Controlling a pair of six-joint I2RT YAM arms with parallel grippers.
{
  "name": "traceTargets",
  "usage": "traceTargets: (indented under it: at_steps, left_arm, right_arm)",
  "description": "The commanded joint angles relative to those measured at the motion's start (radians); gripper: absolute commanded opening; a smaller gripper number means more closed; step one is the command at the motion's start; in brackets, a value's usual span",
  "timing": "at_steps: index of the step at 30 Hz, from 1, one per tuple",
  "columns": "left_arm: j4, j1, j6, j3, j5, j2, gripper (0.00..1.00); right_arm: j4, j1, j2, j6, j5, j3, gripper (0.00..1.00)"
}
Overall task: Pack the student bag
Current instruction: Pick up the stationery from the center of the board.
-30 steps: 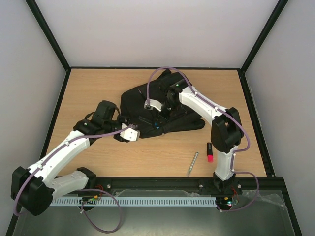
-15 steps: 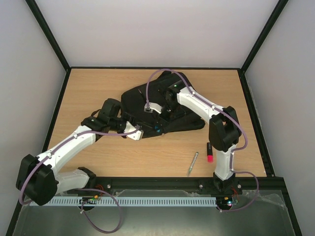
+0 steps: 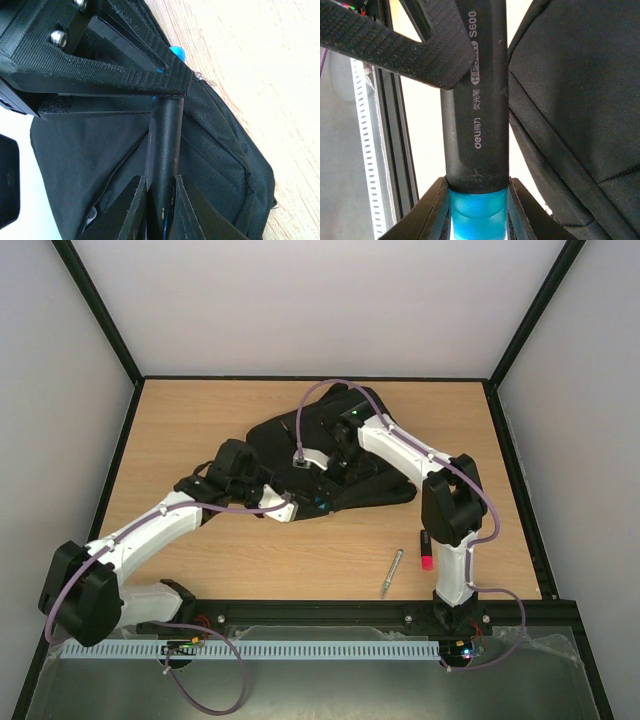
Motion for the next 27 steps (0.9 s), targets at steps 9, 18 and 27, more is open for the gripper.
traceTargets:
  at_steps: [9,18,27]
  left_arm:
    - [0.036,-0.013,-0.099,0.024,-0.059,0.044,0.02]
    - [-0.194,0.062,-0.272,0.069,-0.115,-0.021,0.02]
    - [-0.393,0.211,-0.548,0.100,-0.107,-0.020,0.02]
  right_arm:
    - [-0.058,-0.051,0.017,0.064,-0.098,0.078,0.42]
    - [0.199,-0.138,-0.064,0.379,0.146,0.125,0.51]
    - [0.296,-0.083,0.061,0.512,0.360,0.275,0.46]
